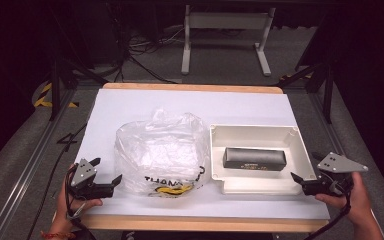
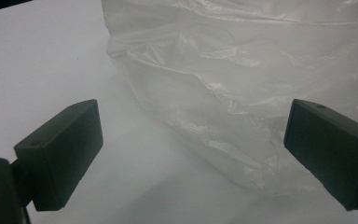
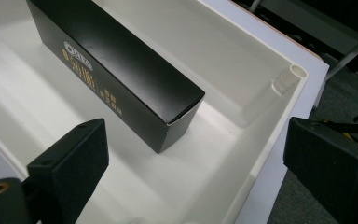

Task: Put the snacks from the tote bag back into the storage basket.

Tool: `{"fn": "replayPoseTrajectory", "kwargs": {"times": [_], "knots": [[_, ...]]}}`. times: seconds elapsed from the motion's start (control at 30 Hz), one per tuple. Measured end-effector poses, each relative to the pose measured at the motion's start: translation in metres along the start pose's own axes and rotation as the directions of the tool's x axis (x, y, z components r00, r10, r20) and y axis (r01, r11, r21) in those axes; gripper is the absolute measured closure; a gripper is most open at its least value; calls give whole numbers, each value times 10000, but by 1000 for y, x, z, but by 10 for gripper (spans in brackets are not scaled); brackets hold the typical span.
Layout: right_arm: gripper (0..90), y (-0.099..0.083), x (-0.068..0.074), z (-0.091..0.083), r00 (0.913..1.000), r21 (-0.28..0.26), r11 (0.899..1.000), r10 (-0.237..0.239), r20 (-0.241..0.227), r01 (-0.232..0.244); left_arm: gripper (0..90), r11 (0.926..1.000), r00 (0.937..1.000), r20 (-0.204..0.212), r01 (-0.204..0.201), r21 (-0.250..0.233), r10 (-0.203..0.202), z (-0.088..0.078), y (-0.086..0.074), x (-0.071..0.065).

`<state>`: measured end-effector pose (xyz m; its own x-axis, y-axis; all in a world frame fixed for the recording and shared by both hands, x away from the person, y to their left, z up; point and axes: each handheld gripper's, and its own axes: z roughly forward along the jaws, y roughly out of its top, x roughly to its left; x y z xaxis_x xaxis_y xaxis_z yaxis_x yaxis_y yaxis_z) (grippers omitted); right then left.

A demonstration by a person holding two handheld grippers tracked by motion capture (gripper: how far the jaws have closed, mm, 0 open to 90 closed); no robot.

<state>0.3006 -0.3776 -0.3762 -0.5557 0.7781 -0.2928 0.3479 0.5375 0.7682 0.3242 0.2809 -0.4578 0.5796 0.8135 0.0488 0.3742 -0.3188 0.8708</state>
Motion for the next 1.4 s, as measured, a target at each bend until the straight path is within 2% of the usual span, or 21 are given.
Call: {"fn": "replayPoseTrajectory", "kwargs": {"times": [0.4, 0.67, 0.83, 0.97, 1.13, 1.3, 1.4], "knots": [[60, -14, 5, -2, 9999, -279, 9995, 135, 98, -132, 53, 10000, 10000, 27, 10, 15, -10, 0, 0, 0], [52, -30, 9, -1, 9985, -515, 9974, 517, 180, -507, 53, 10000, 10000, 32, 22, 32, -22, 0, 0, 0], [46, -46, 10, 4, 9937, -799, 9907, 1115, 130, -1101, 53, 10000, 10000, 31, 36, 51, -36, 1, 0, 0], [45, -56, 9, 9, 9870, -999, 9831, 1576, 318, -1537, 53, 10000, 10000, 11, 56, 63, -56, 1, 0, 1], [39, -64, 7, 10, 9802, -1242, 9743, 1938, 393, -1877, 53, 9999, 9999, 52, 108, 56, -108, 1, 0, 1], [40, -70, 7, 11, 9786, -1514, 9683, 2044, 225, -1988, 53, 9999, 9999, 73, 120, 76, -120, 1, 0, 2], [40, -72, 8, 12, 9803, -1583, 9688, 1966, 216, -1908, 53, 9999, 9999, 77, 132, 37, -132, 1, 0, 2]]}}
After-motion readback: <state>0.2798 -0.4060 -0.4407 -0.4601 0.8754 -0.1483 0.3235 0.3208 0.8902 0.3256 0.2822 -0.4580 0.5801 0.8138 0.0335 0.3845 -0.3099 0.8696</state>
